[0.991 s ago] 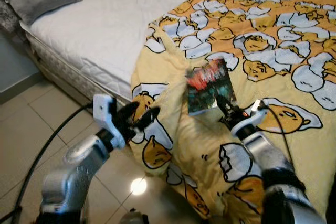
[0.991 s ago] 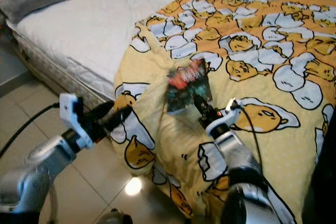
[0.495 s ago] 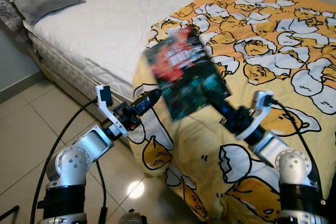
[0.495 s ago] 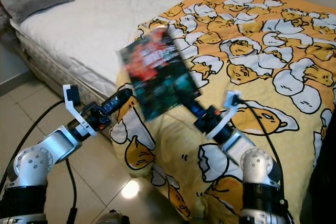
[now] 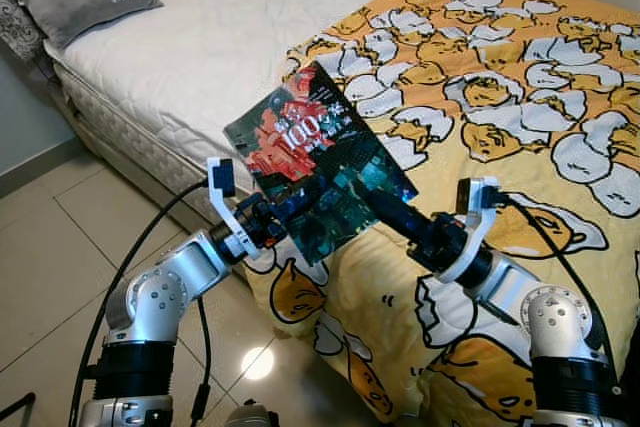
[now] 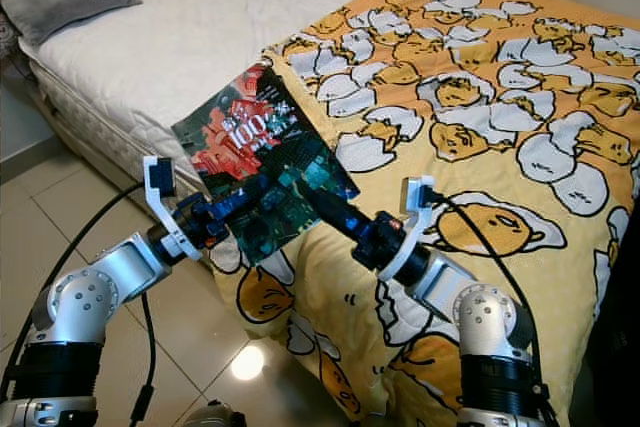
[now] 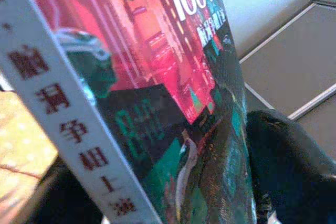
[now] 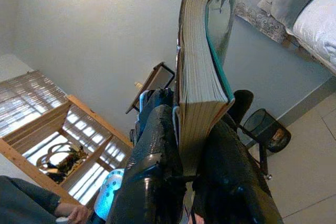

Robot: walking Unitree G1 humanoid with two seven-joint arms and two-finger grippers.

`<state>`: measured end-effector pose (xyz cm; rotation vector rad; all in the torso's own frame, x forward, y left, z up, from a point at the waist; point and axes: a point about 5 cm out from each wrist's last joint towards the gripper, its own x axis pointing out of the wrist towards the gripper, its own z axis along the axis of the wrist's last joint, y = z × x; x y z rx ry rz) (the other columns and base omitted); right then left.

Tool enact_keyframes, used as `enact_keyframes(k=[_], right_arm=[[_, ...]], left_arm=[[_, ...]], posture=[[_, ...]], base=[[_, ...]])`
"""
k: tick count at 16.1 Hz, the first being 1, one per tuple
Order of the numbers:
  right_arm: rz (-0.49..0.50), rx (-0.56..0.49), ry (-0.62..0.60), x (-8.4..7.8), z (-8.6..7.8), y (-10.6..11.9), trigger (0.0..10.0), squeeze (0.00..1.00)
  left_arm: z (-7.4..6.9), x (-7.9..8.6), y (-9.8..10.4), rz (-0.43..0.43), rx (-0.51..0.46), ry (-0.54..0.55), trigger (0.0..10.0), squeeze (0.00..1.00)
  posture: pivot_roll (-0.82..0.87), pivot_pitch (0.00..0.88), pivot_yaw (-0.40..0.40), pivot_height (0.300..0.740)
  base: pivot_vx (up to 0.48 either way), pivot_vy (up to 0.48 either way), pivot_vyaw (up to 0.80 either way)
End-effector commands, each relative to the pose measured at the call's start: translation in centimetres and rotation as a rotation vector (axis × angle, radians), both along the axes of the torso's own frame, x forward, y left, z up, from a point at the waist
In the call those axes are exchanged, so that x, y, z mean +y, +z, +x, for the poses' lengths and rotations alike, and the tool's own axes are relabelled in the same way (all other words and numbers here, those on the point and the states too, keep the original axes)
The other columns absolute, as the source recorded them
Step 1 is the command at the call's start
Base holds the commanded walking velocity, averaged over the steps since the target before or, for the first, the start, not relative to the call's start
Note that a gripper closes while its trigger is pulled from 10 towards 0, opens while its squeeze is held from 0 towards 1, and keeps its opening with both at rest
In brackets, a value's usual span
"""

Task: Clean up the room

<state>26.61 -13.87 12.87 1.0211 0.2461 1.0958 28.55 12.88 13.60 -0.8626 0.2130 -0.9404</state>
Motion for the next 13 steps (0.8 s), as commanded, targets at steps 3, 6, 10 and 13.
enact_keyframes(k=[3,6,10,13], right_arm=[[0.027,-0.046,0.009,0.01,0.62,1.32,0.0,0.00],[0.036,-0.045,-0.004,0.02,0.81,1.39,0.0,0.00],[0.036,-0.049,0.000,0.15,0.98,1.50,0.0,0.00],[0.027,-0.058,-0.005,0.08,1.11,1.58,0.0,0.00]], left_arm=[[-0.04,0.44,0.25,-0.015,-0.015,0.014,0.0,0.00],[-0.08,0.47,0.33,-0.024,-0.024,0.030,0.0,0.00],[0.08,0.55,0.63,-0.047,-0.043,0.040,0.0,0.00],[0.17,0.54,1.13,-0.085,-0.062,0.048,0.0,0.00]], posture=[[-0.01,0.000,0.035,0.740],[-0.01,0.000,0.034,0.740],[-0.01,0.000,0.030,0.740],[-0.02,0.000,0.034,0.740]], base=[[0.000,0.000,0.00],[0.000,0.000,0.00],[0.000,0.000,0.00],[0.000,0.000,0.00]])
